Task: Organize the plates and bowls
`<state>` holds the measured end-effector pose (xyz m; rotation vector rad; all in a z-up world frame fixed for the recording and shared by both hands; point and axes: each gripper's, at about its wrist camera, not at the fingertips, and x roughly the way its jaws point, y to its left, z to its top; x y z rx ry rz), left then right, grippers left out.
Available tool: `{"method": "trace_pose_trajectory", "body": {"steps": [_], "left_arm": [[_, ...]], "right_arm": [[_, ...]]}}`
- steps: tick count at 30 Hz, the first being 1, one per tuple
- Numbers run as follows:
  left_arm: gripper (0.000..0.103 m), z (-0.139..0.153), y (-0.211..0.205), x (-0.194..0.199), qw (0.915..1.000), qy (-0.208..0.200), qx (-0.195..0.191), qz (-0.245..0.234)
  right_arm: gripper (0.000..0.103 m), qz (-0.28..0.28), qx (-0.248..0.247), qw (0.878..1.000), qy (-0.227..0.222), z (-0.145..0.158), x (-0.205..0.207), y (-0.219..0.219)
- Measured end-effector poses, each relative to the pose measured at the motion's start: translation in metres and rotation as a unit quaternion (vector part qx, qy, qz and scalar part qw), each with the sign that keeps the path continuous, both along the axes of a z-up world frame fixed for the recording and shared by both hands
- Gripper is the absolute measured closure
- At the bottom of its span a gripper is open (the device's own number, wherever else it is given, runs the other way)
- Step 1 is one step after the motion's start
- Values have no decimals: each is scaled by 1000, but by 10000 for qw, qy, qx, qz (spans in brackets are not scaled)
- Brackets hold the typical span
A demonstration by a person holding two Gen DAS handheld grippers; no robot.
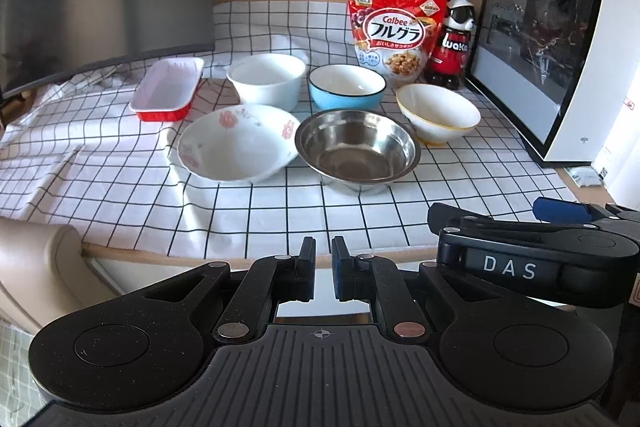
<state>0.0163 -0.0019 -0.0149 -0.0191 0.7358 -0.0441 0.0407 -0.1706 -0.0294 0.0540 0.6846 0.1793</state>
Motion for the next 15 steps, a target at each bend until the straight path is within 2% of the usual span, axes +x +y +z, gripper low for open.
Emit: {"method": "trace_pose_trajectory", "body": {"steps": [15], "left_arm": [[94, 4, 4, -5, 9999, -99, -20, 126]], "right_arm": [[0, 55, -27, 9999, 98, -4, -3, 4]]}}
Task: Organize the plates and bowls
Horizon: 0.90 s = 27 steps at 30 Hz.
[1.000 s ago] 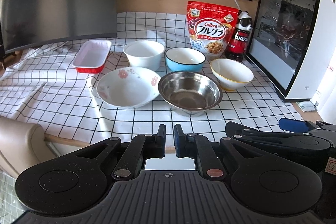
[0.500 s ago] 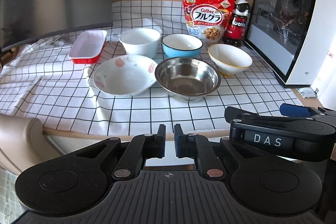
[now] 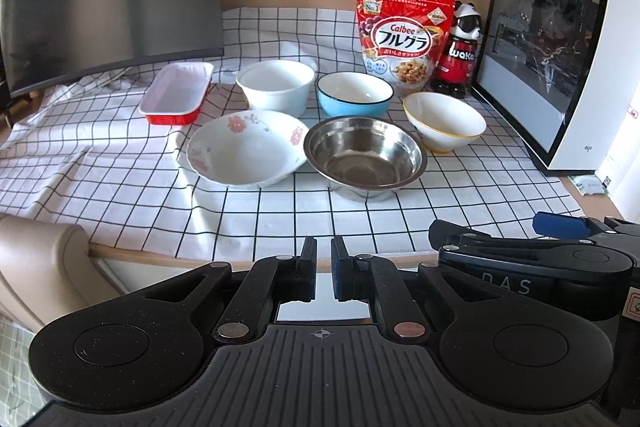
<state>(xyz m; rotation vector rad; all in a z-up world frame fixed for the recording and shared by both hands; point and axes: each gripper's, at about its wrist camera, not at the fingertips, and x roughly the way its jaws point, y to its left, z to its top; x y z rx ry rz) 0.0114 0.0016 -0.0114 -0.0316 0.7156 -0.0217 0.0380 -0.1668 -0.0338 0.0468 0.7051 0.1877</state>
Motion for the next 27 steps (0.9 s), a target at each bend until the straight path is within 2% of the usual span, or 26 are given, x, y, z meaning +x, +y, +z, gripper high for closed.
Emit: {"method": "trace_pose_trajectory", "body": {"steps": [9, 19, 22, 25, 27], "left_arm": [[95, 0, 13, 6, 10000, -27, -41, 11], [94, -1, 61, 34, 9994, 63, -307, -177], [94, -4, 77, 47, 9960, 52, -728, -525], [90, -9, 89, 72, 9870, 59, -1363, -853], [90, -12, 95, 96, 9774, 272, -1942, -795]], "right_arm": [[0, -1, -70, 10000, 53, -1, 4, 13], [0, -281, -205, 9994, -26, 4, 18, 44], [0, -517, -182, 9983, -186, 9, 18, 42], [0, -582, -3, 9969, -532, 16, 19, 29], [0, -497, 19, 9979, -408, 14, 29, 18]]}}
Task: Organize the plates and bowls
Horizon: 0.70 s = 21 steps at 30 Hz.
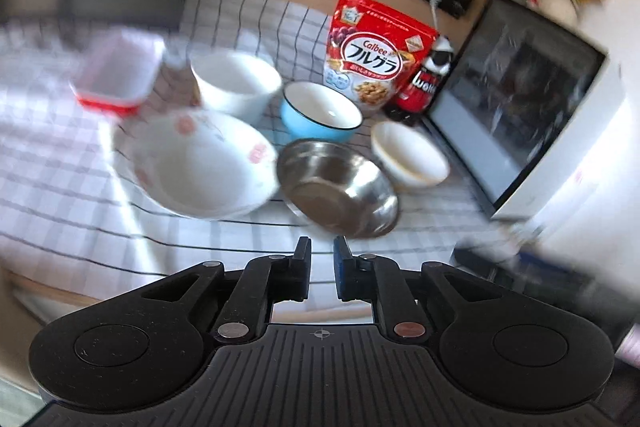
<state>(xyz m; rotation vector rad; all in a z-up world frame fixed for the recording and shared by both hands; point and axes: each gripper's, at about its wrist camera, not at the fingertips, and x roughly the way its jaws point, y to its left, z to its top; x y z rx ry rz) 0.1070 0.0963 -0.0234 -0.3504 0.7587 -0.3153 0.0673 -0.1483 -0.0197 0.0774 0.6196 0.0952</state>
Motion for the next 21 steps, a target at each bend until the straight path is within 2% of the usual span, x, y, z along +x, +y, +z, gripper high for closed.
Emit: {"method": "trace_pose_trajectory", "body": {"steps": [2, 5, 8, 12, 16, 19, 21], "left_arm": [[90, -3, -5, 19, 9997, 161, -120, 147], [90, -12, -22, 52, 9996, 217, 175, -63], [90, -24, -30, 91, 9960, 862, 152, 153], [90, -33, -28, 125, 9954, 854, 196, 388], [90, -31, -27, 145, 9936, 835, 296, 701], [90, -31, -28, 161, 9900, 992, 641, 769], [90, -35, -27, 172, 9864, 1137, 831, 846]], "right_arm": [[0, 226, 45, 9989, 406, -9, 20, -14], [0, 348, 40, 9967, 734, -27, 53, -33], [0, 508, 69, 9948, 876, -38, 88, -49], [0, 961, 247, 9919, 793, -48, 135, -66], [13, 1386, 545, 9813, 1220, -64, 178, -73], [24, 1504, 632, 9752, 1497, -74, 200, -73], [26, 1543, 673, 9735, 1547, -79, 209, -73]]}}
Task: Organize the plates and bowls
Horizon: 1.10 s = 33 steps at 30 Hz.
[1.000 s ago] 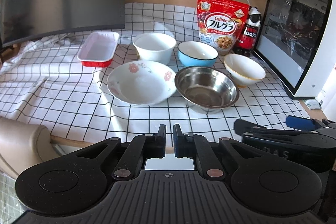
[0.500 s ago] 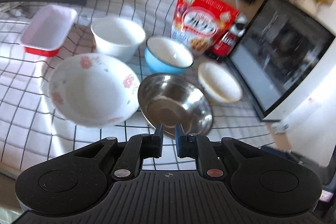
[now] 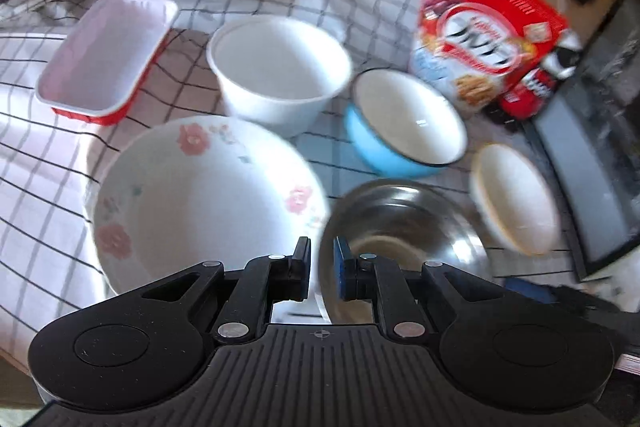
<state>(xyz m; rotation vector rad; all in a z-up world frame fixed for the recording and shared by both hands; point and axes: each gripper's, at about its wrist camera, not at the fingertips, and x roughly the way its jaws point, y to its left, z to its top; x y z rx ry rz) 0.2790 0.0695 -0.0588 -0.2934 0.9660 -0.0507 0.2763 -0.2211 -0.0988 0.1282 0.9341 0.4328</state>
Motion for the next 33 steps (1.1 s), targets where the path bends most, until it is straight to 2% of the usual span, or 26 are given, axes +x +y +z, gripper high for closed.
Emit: {"method": "trace_pose_trajectory", "body": {"steps": [2, 5, 6, 10, 12, 15, 19, 21, 24, 27, 30, 33], "left_arm": [[90, -7, 2, 10, 9999, 146, -48, -29], [89, -19, 3, 21, 9986, 374, -350, -155], [85, -23, 3, 24, 9985, 369, -361, -199], [84, -36, -2, 32, 9981, 457, -327, -268], [78, -42, -6, 35, 9978, 439, -295, -388], [78, -44, -9, 36, 9984, 369, -175, -400], [76, -30, 1, 28, 9977, 307, -504, -330], [76, -18, 15, 20, 9974, 233, -666, -169], [76, -6, 40, 8, 9965, 43, -830, 72], [76, -2, 68, 2, 9974, 22, -562, 458], [76, -8, 90, 1, 9959, 227, -200, 851], [76, -10, 100, 0, 9947, 247, 160, 988]], "right_arm": [[28, -27, 22, 10000, 8, -6, 7, 1], [29, -164, 82, 9995, 262, -15, 16, 3], [29, -177, 108, 9992, 341, -19, 18, 4], [35, -91, 12, 9987, 500, -30, 24, 15], [36, -12, 21, 9988, 497, -31, 25, 20], [38, 78, -119, 9990, 423, -29, 27, 30], [39, 277, -431, 9985, 185, -9, 23, 46], [38, 395, -323, 9987, 52, 7, 21, 50], [30, 695, -83, 9973, -238, 32, 25, 67], [26, 1036, 55, 9939, -374, 36, 35, 104], [26, 1351, 33, 9902, -339, 26, 44, 144], [26, 1588, -101, 9868, -313, 15, 50, 179]]}}
